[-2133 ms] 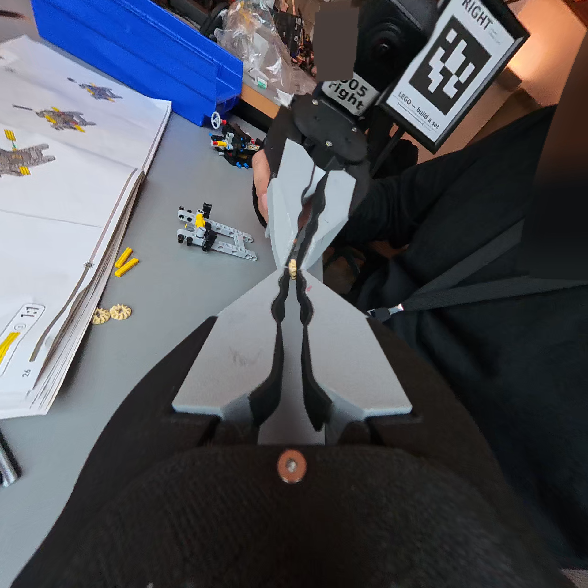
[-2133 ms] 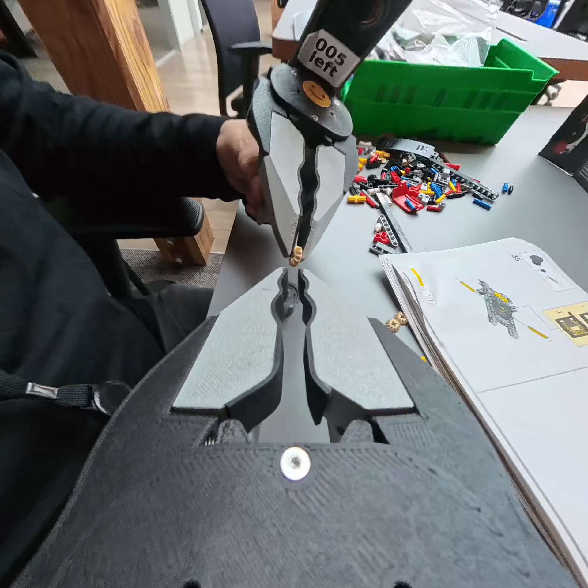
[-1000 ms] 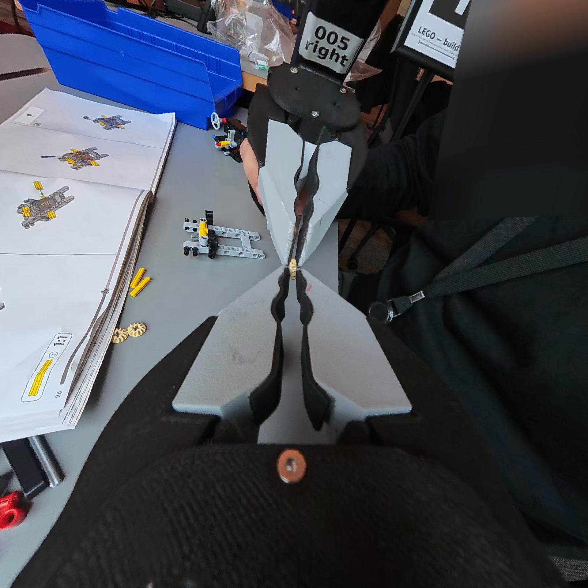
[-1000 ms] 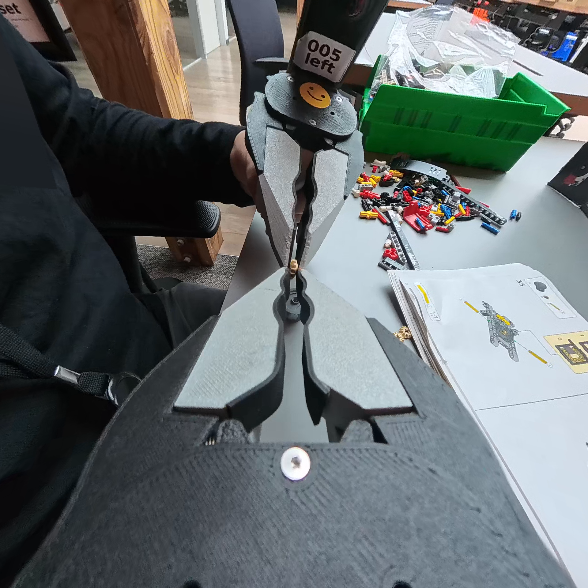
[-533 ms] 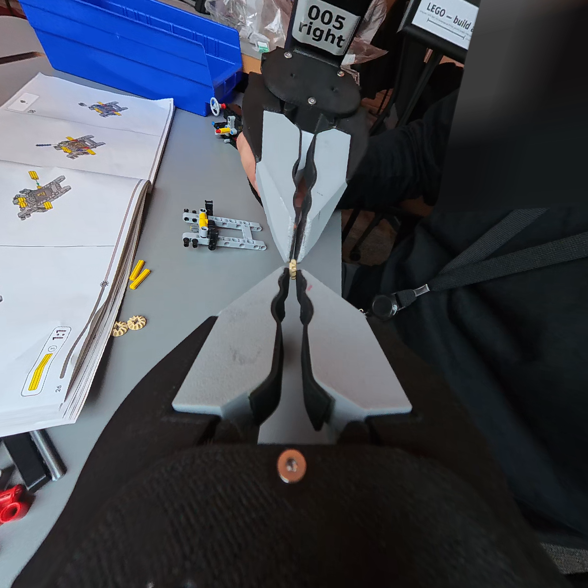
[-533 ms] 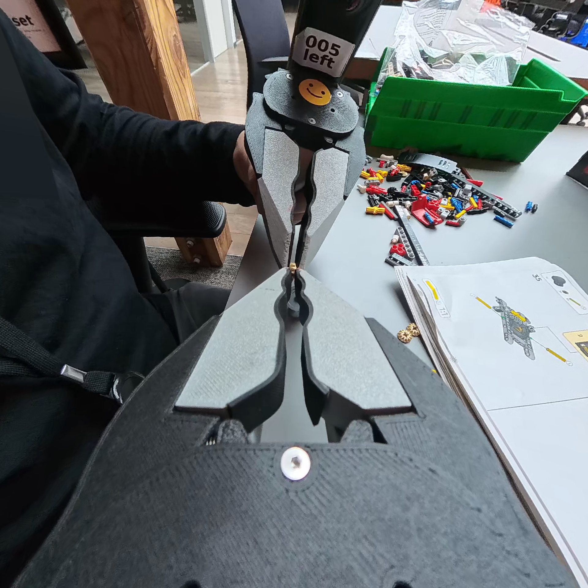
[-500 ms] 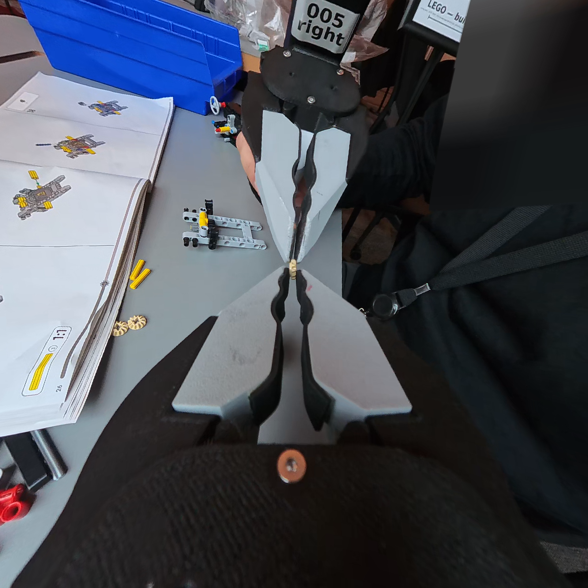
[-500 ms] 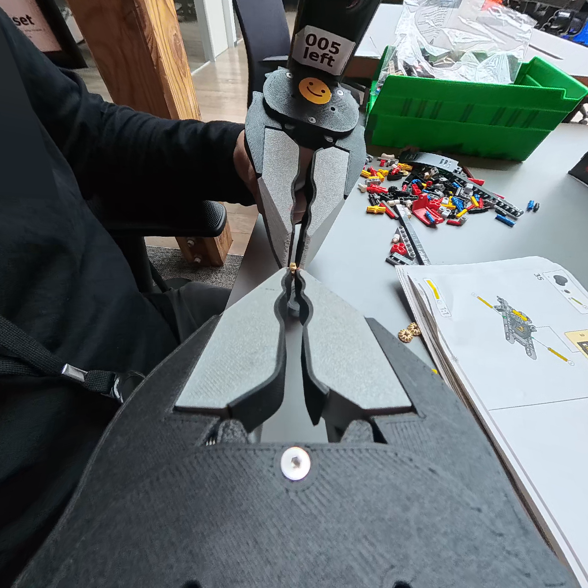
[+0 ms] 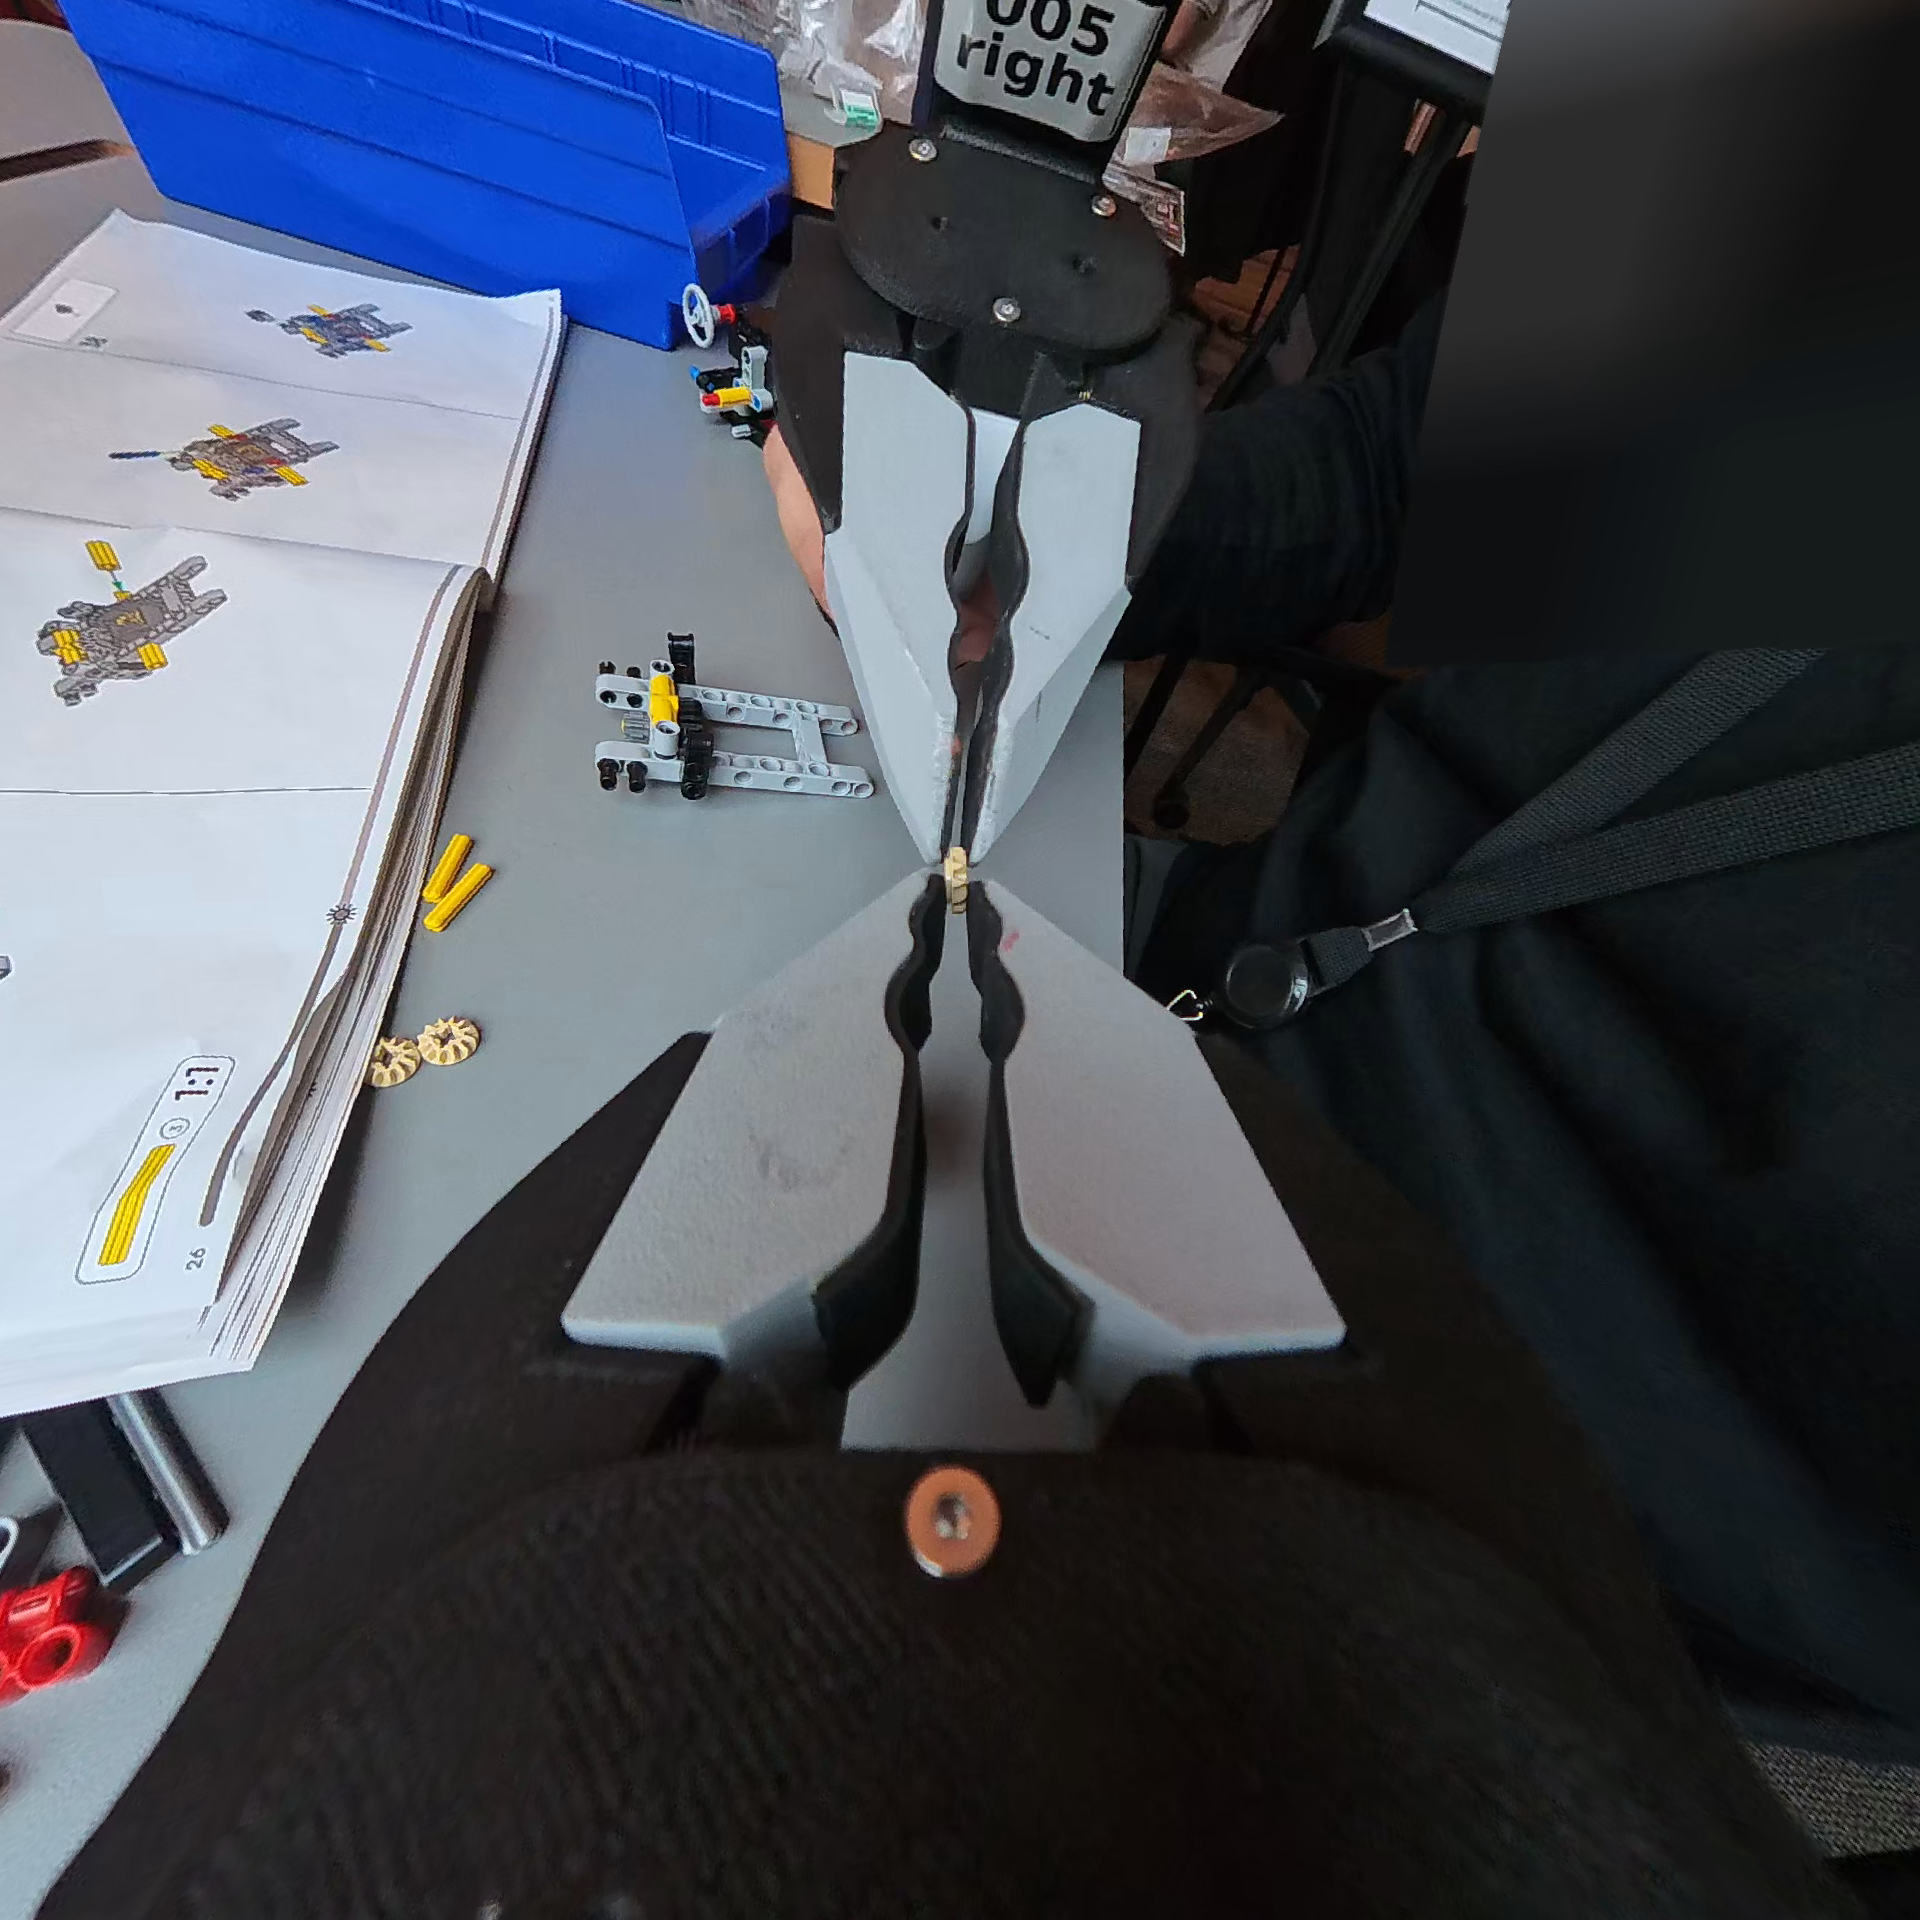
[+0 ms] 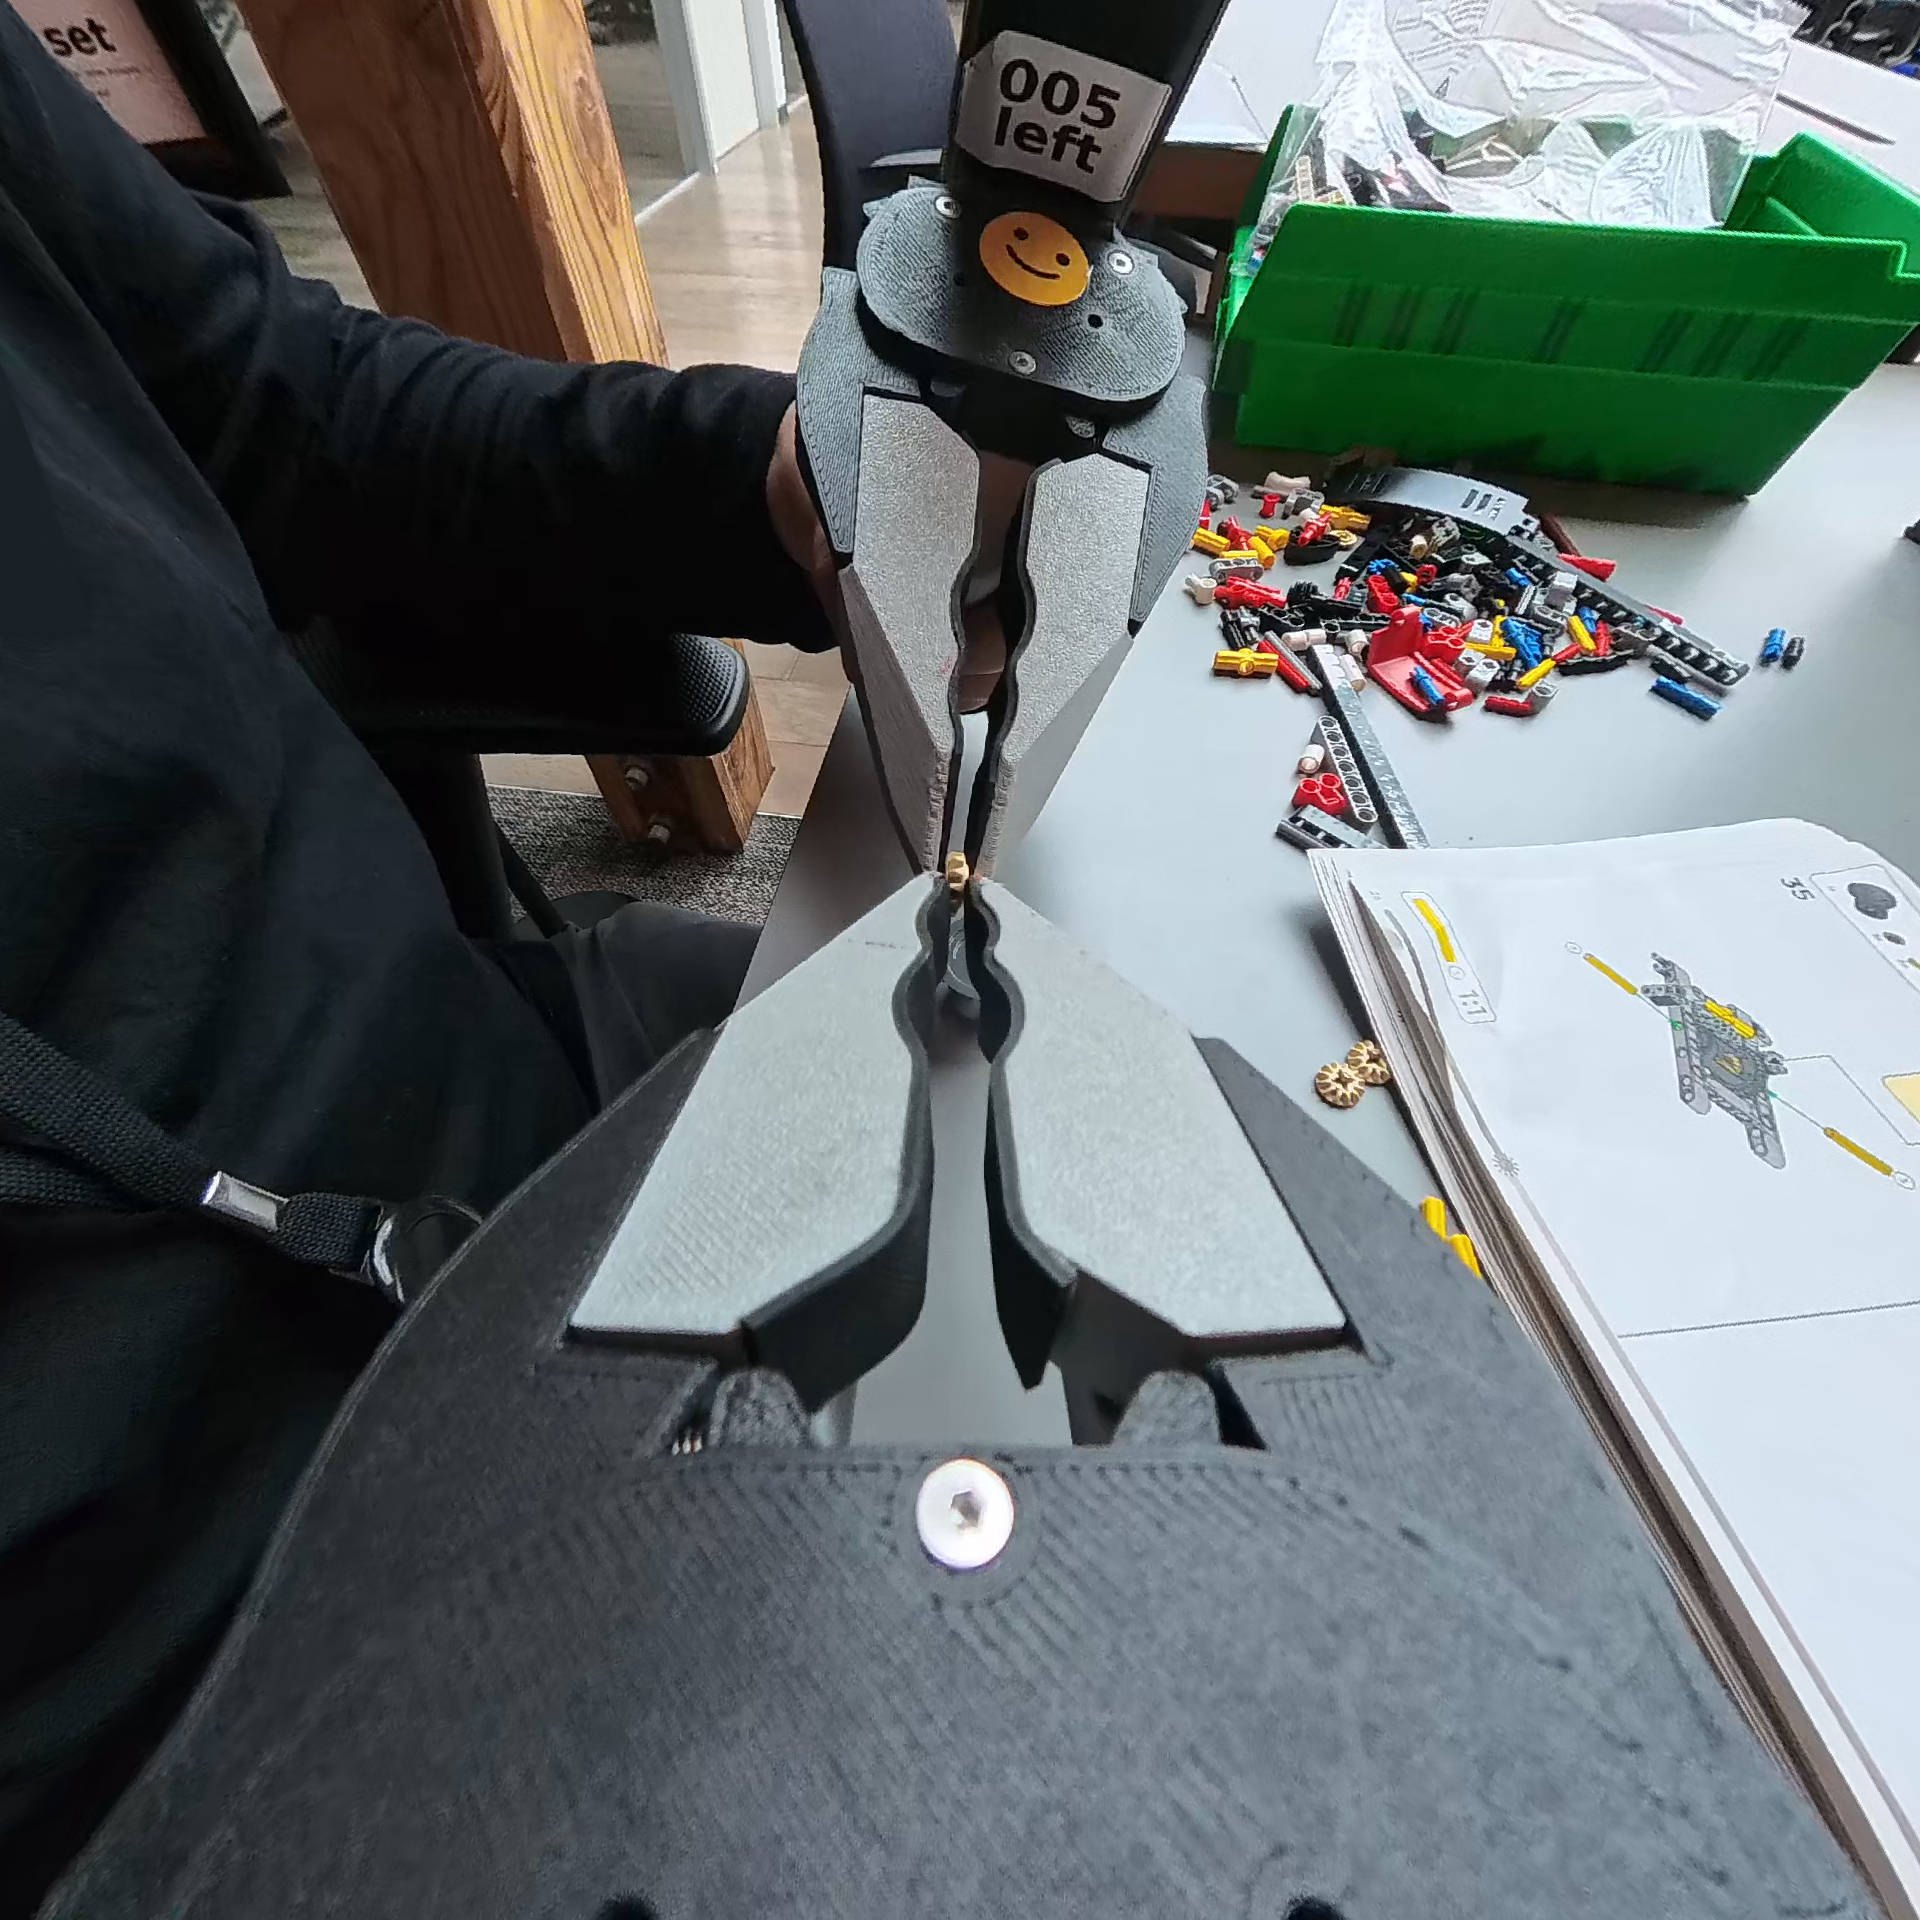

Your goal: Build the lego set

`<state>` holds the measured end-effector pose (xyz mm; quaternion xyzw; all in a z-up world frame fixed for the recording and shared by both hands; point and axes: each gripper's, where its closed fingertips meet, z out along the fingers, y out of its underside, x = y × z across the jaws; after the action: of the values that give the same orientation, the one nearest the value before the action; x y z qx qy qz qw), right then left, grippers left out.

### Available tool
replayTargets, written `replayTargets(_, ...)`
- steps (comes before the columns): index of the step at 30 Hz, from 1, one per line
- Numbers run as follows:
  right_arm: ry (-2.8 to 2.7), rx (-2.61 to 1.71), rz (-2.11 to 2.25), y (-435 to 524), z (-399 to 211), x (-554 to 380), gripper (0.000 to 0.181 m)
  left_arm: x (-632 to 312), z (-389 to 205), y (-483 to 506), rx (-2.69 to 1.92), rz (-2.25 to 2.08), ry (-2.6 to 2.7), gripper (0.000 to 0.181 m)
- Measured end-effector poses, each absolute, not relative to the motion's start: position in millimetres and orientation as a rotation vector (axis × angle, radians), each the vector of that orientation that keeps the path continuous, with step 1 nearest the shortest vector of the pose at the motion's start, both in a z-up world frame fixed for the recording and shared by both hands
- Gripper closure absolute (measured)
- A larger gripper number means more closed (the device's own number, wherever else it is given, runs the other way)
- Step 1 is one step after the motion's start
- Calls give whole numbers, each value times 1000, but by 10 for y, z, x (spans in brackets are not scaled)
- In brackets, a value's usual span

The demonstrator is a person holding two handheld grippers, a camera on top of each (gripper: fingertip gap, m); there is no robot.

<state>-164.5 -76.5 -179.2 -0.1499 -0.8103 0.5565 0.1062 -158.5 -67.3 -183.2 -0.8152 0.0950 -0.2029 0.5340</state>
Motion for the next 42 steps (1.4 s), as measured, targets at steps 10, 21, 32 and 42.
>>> replayTargets(10,-2391,-551,1583,-698,-1859,-1734,181,-1790,-1927,-828,-2060,-417,169,161)
replayTargets(21,-2453,-664,1483,-651,-2109,-1717,181,-1725,-2357,-892,-2266,-387,307,135)
replayTargets(32,-2499,-682,1448,-670,-2269,-1673,181,-1714,-2569,-872,-2321,-392,399,154)
replayTargets(42,-2459,-617,1269,-633,-2402,-1792,181,-1856,-2355,-832,-2130,-206,311,155)
